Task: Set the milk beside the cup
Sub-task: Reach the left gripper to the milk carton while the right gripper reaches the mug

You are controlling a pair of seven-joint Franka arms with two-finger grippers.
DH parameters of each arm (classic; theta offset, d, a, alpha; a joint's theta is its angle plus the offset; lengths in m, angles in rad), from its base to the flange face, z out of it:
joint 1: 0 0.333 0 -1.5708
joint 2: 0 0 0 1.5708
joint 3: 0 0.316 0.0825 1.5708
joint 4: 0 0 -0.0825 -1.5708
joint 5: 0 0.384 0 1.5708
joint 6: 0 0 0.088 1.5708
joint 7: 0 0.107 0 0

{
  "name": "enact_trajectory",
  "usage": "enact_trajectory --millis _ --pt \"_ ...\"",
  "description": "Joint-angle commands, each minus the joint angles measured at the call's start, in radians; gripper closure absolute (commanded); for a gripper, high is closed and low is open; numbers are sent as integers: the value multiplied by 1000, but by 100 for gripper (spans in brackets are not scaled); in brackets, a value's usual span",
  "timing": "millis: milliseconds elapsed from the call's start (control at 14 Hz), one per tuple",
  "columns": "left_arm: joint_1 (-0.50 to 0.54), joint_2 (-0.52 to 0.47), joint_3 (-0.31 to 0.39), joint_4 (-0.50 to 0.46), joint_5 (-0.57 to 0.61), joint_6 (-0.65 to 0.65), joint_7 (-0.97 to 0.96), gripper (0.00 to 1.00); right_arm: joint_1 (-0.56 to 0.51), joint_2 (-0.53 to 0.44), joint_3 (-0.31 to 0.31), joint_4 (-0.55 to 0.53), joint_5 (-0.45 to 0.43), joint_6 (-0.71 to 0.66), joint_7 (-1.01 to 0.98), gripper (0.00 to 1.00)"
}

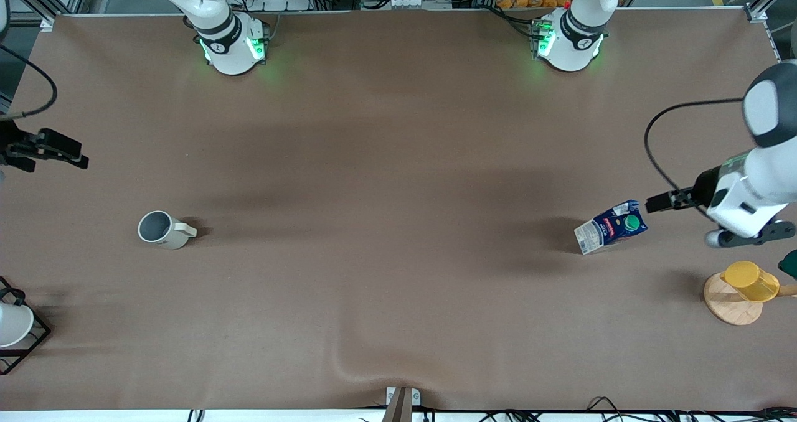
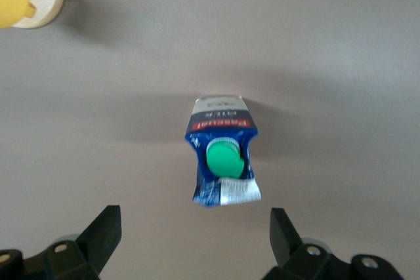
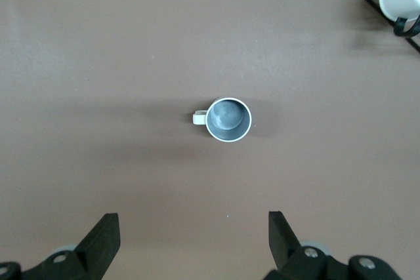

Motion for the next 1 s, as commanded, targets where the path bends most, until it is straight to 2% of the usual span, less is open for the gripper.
enact_trajectory --millis 0,357,714,929 --pt "4 15 -3 -31 -23 61 -22 0 -23 24 7 3 -17 2 -7 0" --pt "-3 69 -3 -32 -37 107 -62 0 -40 70 7 3 -17 2 -8 0" --pt "-7 97 -8 -54 -37 132 -102 0 -46 203 9 3 -7 33 -10 0" --pt "-7 101 -11 -64 -37 140 -108 0 -52 228 9 0 -6 39 -11 0"
